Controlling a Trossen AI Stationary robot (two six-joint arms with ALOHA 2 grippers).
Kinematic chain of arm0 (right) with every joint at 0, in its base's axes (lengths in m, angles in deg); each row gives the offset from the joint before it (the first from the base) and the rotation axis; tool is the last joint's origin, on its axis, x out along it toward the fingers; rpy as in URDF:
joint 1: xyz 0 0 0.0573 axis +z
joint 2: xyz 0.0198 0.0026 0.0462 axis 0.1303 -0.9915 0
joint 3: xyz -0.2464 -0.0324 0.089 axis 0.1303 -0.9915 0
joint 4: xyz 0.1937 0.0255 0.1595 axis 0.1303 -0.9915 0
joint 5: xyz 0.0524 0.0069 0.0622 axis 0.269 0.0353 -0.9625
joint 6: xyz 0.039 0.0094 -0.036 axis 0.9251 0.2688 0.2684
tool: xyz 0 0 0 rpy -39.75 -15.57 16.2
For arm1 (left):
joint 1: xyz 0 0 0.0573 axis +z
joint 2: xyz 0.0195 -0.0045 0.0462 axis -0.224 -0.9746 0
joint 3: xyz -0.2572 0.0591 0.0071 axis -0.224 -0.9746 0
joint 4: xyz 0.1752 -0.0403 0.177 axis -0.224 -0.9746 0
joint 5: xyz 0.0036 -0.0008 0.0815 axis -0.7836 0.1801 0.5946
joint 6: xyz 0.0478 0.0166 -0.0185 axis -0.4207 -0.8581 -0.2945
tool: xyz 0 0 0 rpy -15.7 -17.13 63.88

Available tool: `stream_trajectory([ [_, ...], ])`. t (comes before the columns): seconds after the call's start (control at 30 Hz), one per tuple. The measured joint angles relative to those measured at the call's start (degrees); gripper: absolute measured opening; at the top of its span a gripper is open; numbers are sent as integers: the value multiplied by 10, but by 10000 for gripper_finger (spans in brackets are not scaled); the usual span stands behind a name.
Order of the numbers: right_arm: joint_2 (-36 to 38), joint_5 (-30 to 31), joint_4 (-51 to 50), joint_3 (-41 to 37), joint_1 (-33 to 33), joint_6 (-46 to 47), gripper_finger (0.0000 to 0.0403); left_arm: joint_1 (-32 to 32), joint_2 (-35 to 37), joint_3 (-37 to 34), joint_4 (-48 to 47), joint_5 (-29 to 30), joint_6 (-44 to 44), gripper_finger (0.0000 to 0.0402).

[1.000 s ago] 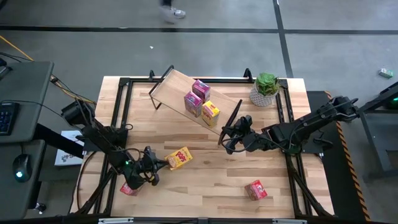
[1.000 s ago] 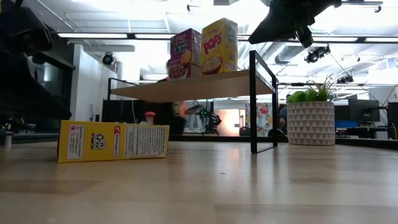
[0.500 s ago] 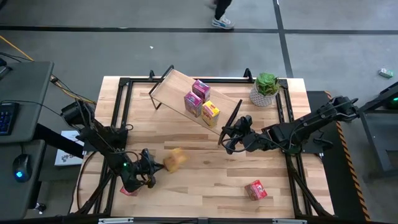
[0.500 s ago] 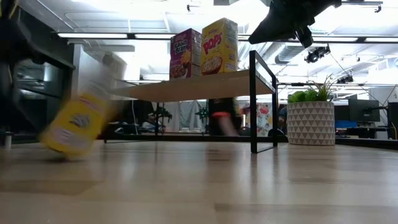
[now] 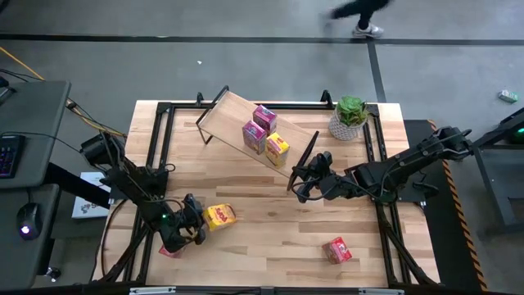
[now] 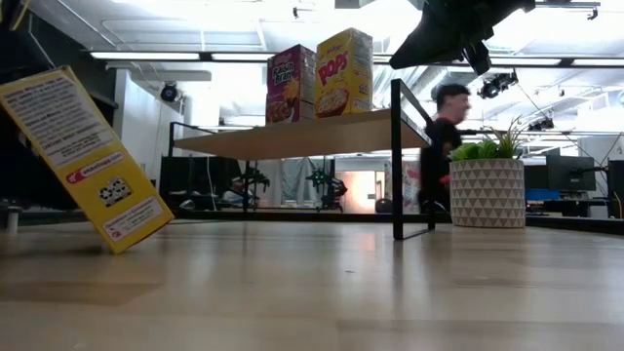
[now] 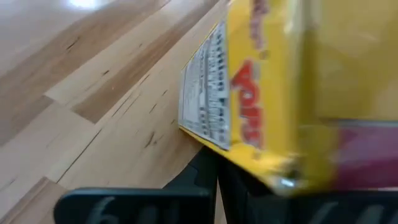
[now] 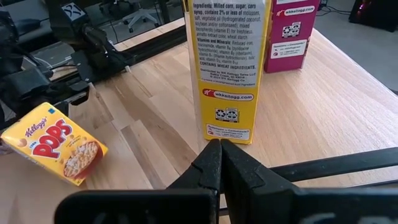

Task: Stack cereal on shelf
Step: Put the yellow cereal box aligned with the other yellow cereal box on the shelf

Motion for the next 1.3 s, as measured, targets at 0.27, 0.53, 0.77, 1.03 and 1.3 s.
stream_trajectory([
  [0.27, -1, 0, 0, 0, 0, 0, 0, 0, 2, 0, 39, 14, -29, 0],
  [0.53, -2, 0, 0, 0, 0, 3, 0, 11, 3, 0, 76, 19, -61, 0],
  [0.77, -2, -2, 0, 0, 0, 3, 0, 23, 3, 0, 133, 19, -120, 0],
  [1.03, -2, -4, 0, 0, 0, 3, 0, 35, 3, 0, 157, 19, -153, 0],
  [1.3, -2, -4, 0, 0, 0, 3, 0, 45, 3, 0, 168, 18, -175, 0],
])
